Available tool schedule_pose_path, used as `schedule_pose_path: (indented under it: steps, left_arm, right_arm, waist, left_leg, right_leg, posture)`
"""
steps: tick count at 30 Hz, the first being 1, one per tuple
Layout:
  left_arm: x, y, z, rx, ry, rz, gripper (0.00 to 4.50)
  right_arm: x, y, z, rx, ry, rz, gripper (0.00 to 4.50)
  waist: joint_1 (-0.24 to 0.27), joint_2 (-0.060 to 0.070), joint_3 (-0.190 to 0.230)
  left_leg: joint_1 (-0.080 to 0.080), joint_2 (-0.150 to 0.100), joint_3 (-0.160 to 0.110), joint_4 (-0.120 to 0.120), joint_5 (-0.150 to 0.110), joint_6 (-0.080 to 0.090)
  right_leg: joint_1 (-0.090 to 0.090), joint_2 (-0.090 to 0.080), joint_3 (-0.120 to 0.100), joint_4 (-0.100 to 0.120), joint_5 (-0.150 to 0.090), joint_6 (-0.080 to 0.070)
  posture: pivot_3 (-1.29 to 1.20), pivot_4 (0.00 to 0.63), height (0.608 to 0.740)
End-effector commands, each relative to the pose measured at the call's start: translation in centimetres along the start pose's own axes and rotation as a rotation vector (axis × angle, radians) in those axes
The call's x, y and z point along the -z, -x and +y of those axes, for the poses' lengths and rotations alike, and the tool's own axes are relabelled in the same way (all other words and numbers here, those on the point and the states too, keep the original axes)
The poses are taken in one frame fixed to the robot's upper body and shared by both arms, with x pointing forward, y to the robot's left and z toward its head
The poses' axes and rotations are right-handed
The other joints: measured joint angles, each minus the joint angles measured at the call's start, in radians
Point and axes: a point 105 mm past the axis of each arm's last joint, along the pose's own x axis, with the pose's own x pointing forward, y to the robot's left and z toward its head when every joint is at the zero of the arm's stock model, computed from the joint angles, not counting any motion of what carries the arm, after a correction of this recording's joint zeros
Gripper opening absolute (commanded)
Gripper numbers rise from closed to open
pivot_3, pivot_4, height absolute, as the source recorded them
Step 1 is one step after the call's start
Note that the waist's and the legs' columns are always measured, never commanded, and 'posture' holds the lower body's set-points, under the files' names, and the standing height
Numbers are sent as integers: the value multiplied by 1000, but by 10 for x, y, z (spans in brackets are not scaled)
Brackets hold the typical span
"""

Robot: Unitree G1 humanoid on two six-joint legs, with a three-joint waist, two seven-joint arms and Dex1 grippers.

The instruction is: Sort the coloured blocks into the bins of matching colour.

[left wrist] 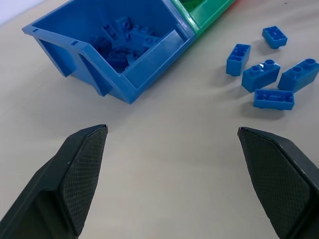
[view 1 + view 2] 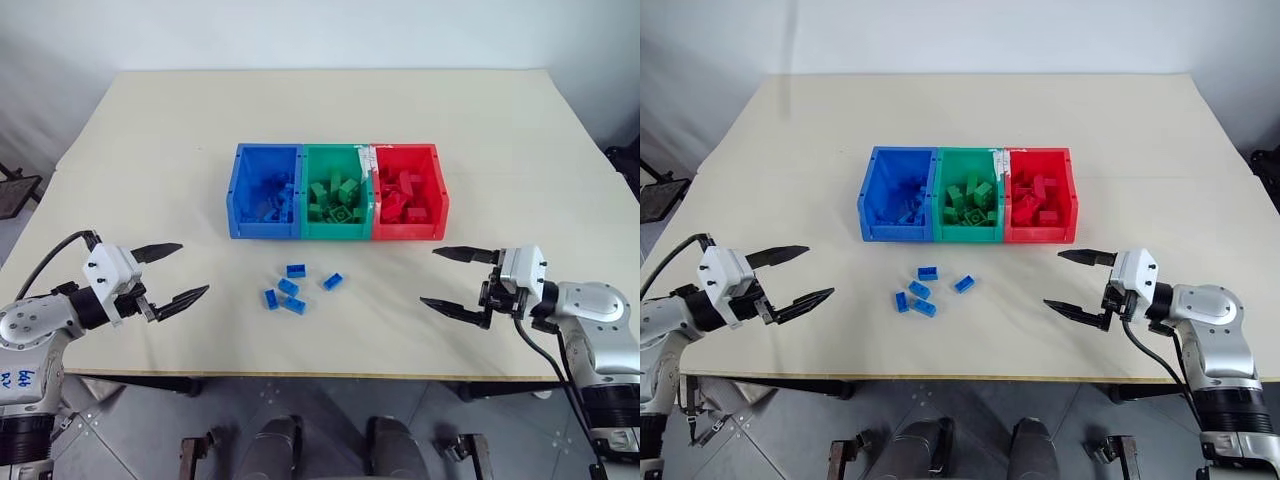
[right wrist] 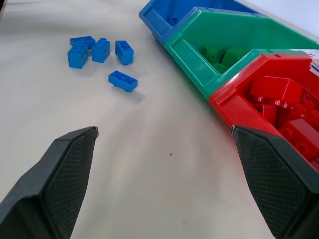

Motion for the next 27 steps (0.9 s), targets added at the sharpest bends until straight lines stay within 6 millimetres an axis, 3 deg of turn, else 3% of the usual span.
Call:
schedule_pose_path:
  steps: [1, 8, 13, 16, 20, 27]
  left_arm:
    - [-2, -2, -1, 5, -31, -8, 4453]
    - [-23, -26, -26, 144, 24, -149, 4453]
    - [-37, -57, -60, 318, -12, -210, 4453]
    - [-43, -63, -77, 390, -34, -229, 4453]
    - [-42, -62, -77, 372, 10, -237, 4453]
    - [-19, -39, -60, 265, 50, -152, 4453]
  right_arm:
    - [-9, -1, -2, 25, 20, -36, 4500]
    - [-4, 28, -8, 139, -21, 12, 4500]
    - [13, 66, -11, 211, -34, 131, 4500]
    - [18, 74, -7, 202, -39, 172, 4500]
    - [15, 53, -5, 132, -43, 163, 4500]
    - [-9, -32, -1, -141, -38, 100, 4500]
  waist:
    - [-1, 0, 0]
    - [14, 0, 0]
    - [30, 0, 0]
    - [26, 0, 0]
    - [8, 0, 0]
    - [-7, 0, 0]
  left_leg:
    - [0, 0, 0, 0, 0, 0]
    - [0, 0, 0, 1, 0, 0]
    - [0, -1, 0, 5, 0, 0]
    - [0, -1, 0, 7, -2, 0]
    - [0, 0, 3, 7, -3, 0]
    - [0, 2, 2, 8, -3, -1]
  right_leg:
    - [0, 0, 0, 0, 0, 0]
    - [0, 0, 0, 0, 0, 0]
    - [2, 0, 0, 0, 0, 0]
    - [3, 1, 0, 1, 0, 0]
    - [2, 2, 0, 0, 0, 0]
    - [1, 3, 0, 0, 0, -1]
  posture:
    - [0, 150, 740]
    - [0, 150, 740]
    - [0, 150, 740]
    - [0, 150, 740]
    - [0, 150, 740]
    - [0, 150, 740]
